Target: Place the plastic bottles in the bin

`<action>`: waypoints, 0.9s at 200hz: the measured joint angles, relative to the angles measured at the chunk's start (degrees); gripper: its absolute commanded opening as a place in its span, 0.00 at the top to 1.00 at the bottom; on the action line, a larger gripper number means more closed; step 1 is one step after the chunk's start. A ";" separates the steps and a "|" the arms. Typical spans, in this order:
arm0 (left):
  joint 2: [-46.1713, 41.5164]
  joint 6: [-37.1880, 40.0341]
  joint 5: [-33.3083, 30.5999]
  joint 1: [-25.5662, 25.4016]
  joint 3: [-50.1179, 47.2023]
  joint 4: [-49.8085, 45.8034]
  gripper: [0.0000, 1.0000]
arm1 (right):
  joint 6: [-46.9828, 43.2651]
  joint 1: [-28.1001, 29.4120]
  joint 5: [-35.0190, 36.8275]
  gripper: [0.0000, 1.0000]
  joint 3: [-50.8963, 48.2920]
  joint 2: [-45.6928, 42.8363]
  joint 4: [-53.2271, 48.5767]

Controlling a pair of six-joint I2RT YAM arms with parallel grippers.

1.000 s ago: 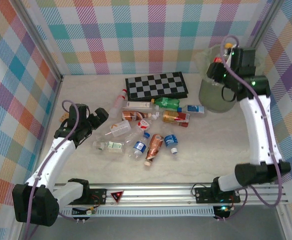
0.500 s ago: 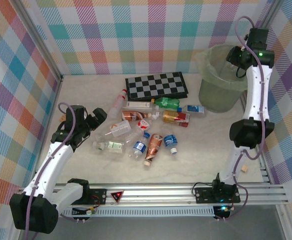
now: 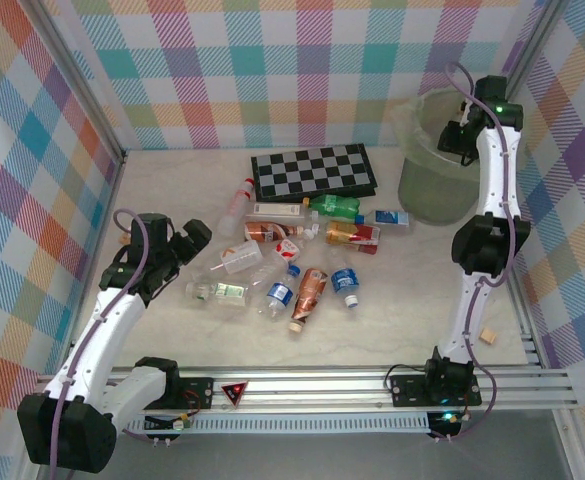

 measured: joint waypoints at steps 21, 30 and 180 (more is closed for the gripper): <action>0.00 0.00 -0.17 0.00 0.02 -0.37 0.00 | -1.18 0.00 -0.46 0.58 0.00 0.00 -2.49; 0.04 0.00 -0.20 0.00 0.07 -0.70 0.00 | -1.38 0.00 -0.46 0.57 -0.02 0.02 -3.65; 4.72 -0.52 -2.38 2.49 0.57 -1.29 0.00 | -1.79 -0.42 -0.22 0.07 0.61 -0.17 -7.80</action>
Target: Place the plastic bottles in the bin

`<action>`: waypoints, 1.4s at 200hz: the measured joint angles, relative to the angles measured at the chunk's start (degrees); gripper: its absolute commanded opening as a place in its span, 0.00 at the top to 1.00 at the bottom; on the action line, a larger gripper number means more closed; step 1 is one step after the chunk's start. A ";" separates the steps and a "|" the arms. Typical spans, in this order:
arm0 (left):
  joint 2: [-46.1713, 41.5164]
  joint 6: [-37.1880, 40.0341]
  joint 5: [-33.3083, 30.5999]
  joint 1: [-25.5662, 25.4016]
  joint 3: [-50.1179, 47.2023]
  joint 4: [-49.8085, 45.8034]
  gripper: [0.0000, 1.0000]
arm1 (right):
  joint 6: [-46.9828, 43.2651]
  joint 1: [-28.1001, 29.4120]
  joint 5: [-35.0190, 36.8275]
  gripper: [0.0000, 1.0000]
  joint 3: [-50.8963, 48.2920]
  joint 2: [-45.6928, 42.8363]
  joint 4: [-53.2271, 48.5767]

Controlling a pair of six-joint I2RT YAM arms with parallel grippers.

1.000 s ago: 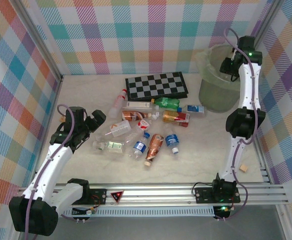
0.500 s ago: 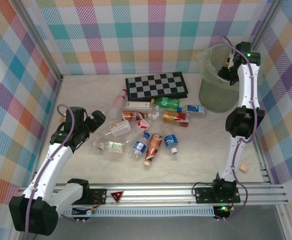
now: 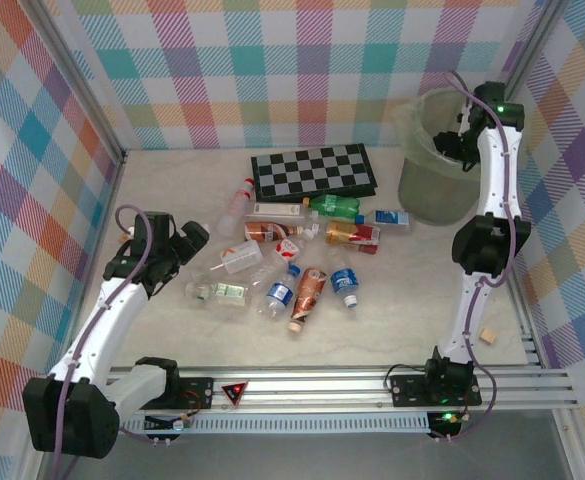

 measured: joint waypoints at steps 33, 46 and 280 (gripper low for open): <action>2.38 -3.21 0.24 2.27 -1.44 2.71 0.00 | 0.92 -0.63 -0.57 0.06 0.13 -3.69 1.05; 3.54 -5.01 0.11 3.17 -3.02 4.83 0.00 | 1.07 -0.76 -0.66 0.06 0.13 -6.23 1.40; 40.30 -23.15 -8.11 6.43 7.26 27.45 0.07 | 8.20 2.73 -32.61 0.07 -44.46 -52.30 15.72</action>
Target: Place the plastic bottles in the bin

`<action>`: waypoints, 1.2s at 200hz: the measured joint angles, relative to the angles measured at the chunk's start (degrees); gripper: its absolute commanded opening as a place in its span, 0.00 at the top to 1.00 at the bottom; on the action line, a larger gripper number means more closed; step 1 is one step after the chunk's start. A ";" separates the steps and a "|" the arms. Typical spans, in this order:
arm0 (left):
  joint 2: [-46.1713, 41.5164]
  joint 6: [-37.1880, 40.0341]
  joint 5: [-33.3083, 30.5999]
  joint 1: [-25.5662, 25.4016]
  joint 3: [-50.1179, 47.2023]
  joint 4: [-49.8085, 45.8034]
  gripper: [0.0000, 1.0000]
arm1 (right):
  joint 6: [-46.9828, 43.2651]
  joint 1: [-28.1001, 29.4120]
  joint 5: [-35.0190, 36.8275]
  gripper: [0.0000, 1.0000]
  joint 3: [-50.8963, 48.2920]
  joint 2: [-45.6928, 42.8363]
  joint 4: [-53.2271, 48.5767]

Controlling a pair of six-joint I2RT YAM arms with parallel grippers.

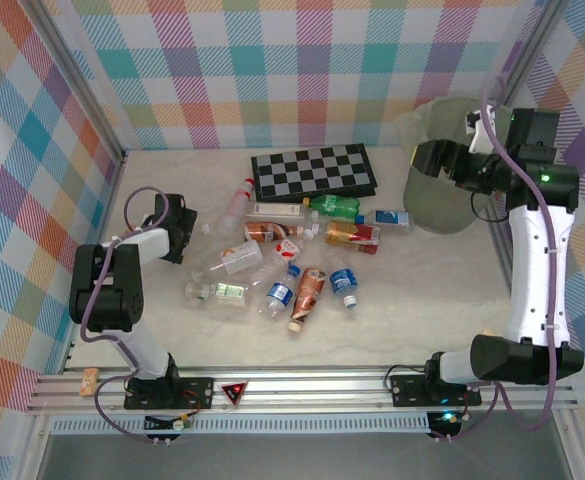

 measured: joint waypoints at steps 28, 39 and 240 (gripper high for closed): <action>0.50 -0.59 -0.94 0.00 0.26 -1.29 0.17 | 1.05 0.09 -2.43 0.07 -4.11 -1.66 1.01; 0.63 -0.81 -1.20 0.00 0.26 -1.51 0.20 | 1.46 0.09 -3.28 0.07 -5.42 -2.45 1.40; -11.74 21.22 10.73 -0.81 7.85 -8.63 0.40 | 5.11 13.29 -7.93 0.08 -15.45 -3.02 6.29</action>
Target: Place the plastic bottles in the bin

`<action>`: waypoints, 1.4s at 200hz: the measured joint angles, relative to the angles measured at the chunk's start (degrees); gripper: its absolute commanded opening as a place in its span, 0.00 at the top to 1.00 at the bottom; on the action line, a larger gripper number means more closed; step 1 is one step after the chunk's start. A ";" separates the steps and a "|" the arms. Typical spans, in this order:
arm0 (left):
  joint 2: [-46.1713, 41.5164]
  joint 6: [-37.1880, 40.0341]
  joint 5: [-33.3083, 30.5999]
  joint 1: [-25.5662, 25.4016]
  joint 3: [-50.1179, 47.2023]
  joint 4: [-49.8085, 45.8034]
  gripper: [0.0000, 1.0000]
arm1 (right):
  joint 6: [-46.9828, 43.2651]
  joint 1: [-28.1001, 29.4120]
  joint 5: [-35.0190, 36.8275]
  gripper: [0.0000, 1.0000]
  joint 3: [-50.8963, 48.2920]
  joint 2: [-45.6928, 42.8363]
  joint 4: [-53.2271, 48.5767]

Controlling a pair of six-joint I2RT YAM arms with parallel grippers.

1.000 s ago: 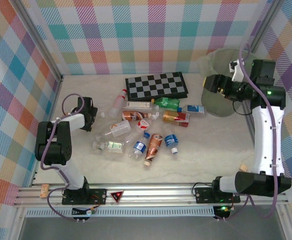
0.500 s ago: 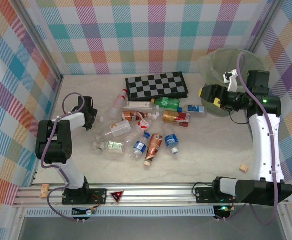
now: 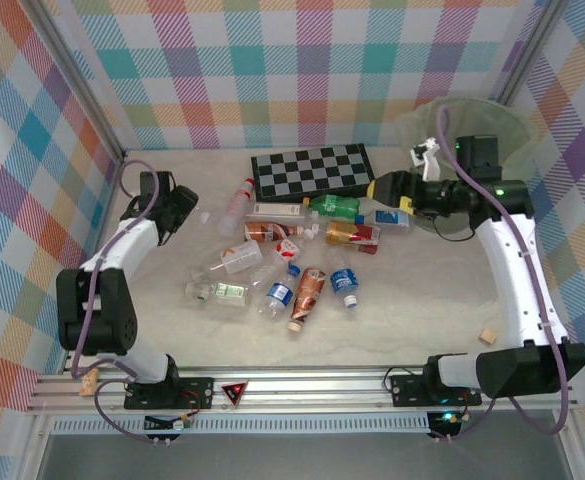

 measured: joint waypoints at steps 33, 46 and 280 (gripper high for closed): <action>-7.65 7.58 7.87 -3.85 0.26 -1.90 0.39 | 3.52 7.04 0.07 0.08 0.00 4.07 5.25; -9.70 10.08 11.50 -6.86 0.28 -2.16 0.38 | 5.35 9.20 0.04 0.08 0.02 6.27 7.87; -8.52 18.32 36.20 -29.66 2.54 10.51 0.44 | 15.91 19.74 -9.60 0.27 7.39 24.15 27.28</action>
